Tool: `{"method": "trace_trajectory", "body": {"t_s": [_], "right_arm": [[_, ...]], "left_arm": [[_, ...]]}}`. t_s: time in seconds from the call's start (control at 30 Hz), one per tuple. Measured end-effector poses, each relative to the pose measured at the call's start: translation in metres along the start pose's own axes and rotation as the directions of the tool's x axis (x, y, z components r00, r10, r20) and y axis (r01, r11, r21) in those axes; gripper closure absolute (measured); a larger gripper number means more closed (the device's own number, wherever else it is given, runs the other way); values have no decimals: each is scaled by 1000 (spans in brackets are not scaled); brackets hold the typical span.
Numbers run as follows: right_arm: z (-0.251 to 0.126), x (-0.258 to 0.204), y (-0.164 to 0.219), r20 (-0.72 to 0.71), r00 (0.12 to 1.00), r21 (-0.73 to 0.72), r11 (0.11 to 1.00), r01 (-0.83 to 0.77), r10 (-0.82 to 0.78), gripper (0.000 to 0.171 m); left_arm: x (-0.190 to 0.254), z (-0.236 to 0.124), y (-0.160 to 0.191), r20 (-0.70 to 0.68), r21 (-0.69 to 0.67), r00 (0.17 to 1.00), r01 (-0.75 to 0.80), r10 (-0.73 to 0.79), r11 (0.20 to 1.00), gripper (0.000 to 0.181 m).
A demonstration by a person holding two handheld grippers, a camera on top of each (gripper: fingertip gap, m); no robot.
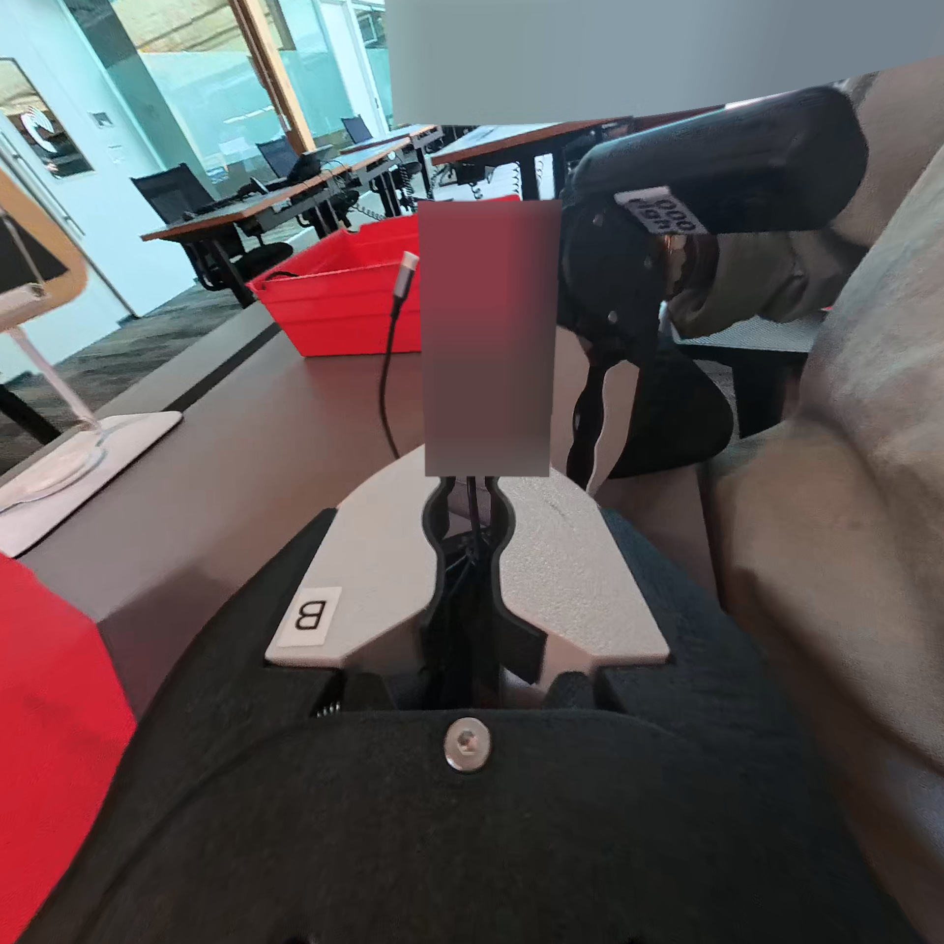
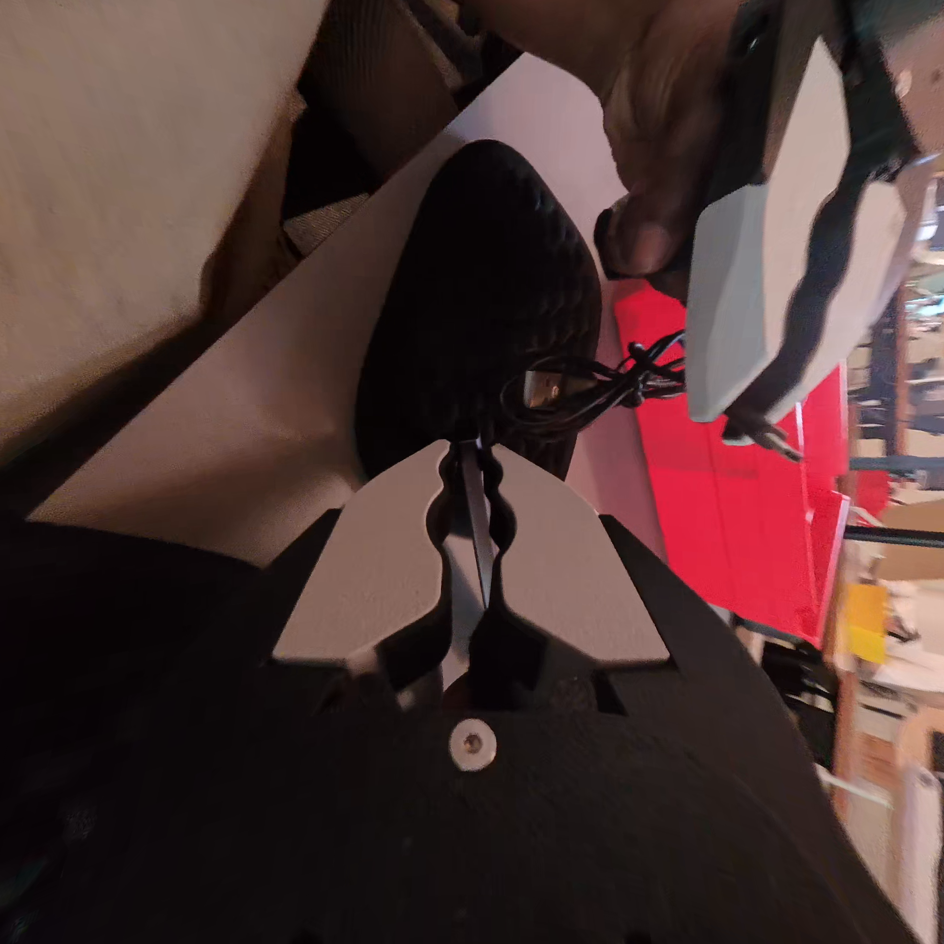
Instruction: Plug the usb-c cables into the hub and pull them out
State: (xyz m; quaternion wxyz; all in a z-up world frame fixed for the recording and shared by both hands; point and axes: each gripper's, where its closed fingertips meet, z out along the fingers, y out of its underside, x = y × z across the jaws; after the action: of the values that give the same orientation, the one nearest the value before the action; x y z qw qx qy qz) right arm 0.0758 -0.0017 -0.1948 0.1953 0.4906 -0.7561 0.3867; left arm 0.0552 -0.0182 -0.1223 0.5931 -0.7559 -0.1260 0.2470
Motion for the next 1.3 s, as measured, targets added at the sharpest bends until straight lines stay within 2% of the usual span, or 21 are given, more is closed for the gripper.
{"method": "trace_trajectory", "body": {"t_s": [0.2,0.27,0.47,0.53,0.73,0.87,0.93,1.0,1.07,1.13,1.23,1.3], "right_arm": [[23,20,9,130,963,45,969,-244,237,161],[27,16,25,168,941,-23,956,-294,293,155],[26,15,24,190,905,13,920,-391,382,158],[24,20,25,122,898,21,904,-427,422,150],[14,30,28,-53,926,55,927,-370,373,152],[-36,66,24,-295,854,241,898,-368,429,153],[-56,69,22,-387,810,275,894,-355,441,153],[-50,50,17,-399,840,188,929,-319,369,153],[-43,19,17,-329,915,15,970,-243,234,152],[-65,2,23,-280,947,-105,976,-193,157,153],[-96,-30,42,-168,972,-296,933,-207,162,153],[-96,-55,47,-118,970,-351,904,-242,214,152]], "left_arm": [[-16,-24,-5,76,35,997,1,-4,999,170],[-16,-28,-4,80,45,997,0,-4,999,170],[-20,-30,3,90,23,996,15,-17,1000,170],[-19,-27,9,91,-18,996,4,-2,1000,170],[-12,-16,17,53,-73,998,25,-22,997,170],[-7,-10,12,26,-67,999,33,-31,997,170],[-4,-5,9,7,-62,1000,24,-24,998,170],[-2,0,10,-1,-77,1000,12,-12,997,170],[-1,3,10,-3,-86,1000,5,-5,996,170],[3,4,7,-15,-81,1000,-14,13,997,170],[8,9,8,-36,-84,999,-21,18,996,170],[9,15,8,-47,-77,999,-18,14,997,170]]}}
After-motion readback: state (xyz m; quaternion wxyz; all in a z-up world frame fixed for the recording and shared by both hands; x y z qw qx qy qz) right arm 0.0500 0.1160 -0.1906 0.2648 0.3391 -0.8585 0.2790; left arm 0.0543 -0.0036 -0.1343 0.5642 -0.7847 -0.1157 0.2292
